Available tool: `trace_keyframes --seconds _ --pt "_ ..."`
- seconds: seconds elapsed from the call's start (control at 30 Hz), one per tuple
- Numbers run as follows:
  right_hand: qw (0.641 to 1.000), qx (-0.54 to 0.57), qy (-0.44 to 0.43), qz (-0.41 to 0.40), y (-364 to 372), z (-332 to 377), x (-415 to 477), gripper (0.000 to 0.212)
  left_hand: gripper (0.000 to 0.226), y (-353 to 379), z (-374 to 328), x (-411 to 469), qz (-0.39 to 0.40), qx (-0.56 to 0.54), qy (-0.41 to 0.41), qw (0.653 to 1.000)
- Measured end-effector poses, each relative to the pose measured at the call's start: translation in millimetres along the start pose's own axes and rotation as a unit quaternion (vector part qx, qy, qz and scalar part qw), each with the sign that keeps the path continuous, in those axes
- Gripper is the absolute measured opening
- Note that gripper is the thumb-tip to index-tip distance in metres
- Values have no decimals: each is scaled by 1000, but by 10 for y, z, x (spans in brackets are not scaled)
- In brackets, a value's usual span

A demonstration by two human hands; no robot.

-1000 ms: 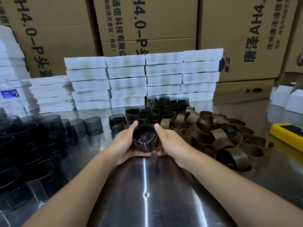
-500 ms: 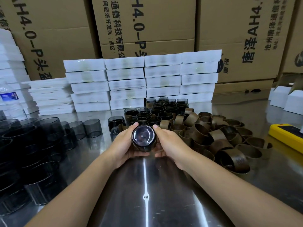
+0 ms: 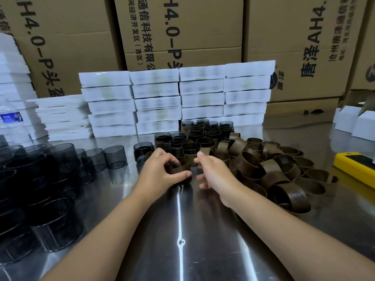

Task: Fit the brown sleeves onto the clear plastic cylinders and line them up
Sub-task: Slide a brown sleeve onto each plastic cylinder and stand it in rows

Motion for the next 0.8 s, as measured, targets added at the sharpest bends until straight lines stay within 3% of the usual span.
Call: trace_keyframes --seconds 0.37,0.5,0.67,0.73,0.8 --pt "1000 4 12 2 4 2 1 31 48 -30 -19 -19 64 -11 -3 998" --pt "1000 3 11 3 5 -6 4 30 66 -2 6 -15 54 -8 -29 998" --pt "1000 1 6 5 1 -9 -3 30 120 -52 212 30 13 89 -152 984" --pt "1000 -2 1 9 -1 -10 -5 30 122 -92 311 51 38 76 -210 974" --pt "1000 -12 -10 13 -3 -9 -7 29 105 -135 374 87 -10 -4 -250 968"
Point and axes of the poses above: each hand's wrist, its own x-axis towards the middle knuckle, its own y-axis out of the palm, z = x × y, the point moved 1 cm from there along x, towards the middle knuckle
